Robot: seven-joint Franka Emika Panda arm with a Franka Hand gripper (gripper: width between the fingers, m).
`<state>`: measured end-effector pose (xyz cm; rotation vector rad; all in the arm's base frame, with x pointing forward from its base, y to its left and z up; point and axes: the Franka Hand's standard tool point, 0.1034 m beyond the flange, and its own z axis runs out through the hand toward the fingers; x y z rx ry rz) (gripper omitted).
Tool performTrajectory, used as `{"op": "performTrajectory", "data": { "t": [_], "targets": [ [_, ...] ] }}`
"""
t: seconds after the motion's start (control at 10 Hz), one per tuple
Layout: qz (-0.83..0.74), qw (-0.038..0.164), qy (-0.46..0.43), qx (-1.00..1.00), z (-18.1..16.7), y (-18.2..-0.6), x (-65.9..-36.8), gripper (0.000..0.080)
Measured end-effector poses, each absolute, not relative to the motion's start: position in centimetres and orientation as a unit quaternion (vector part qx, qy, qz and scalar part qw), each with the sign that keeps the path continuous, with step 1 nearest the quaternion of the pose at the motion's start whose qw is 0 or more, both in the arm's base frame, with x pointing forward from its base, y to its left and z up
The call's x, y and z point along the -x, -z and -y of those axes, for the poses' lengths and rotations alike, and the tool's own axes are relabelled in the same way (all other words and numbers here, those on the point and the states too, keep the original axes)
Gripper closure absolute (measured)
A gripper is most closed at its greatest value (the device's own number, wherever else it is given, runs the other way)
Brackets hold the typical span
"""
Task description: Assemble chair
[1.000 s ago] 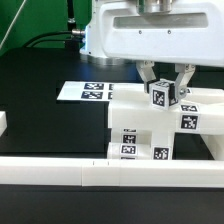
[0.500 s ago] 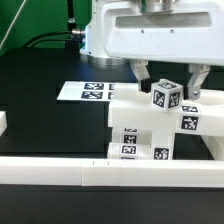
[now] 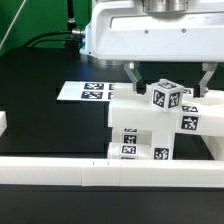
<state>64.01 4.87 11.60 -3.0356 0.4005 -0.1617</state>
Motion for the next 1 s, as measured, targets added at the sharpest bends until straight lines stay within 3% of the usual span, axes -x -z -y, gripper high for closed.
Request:
{"op": "performTrajectory", "data": {
  "t": [0.4,0.5,0.7,1.0],
  "targets": [
    [0.093,0.018,0.054,0.994,-4.5,-11.5,-63.9,0.0150],
    [0.141,0.005,0.054,0.989,-4.7,-11.6,-64.0,0.0150],
    [0.168,-0.006,0.056,0.984,-5.6,-11.6,-64.0,0.0150],
    [0.166,-0.006,0.056,0.985,-5.4,-11.6,-64.0,0.0515]
  ]
}}
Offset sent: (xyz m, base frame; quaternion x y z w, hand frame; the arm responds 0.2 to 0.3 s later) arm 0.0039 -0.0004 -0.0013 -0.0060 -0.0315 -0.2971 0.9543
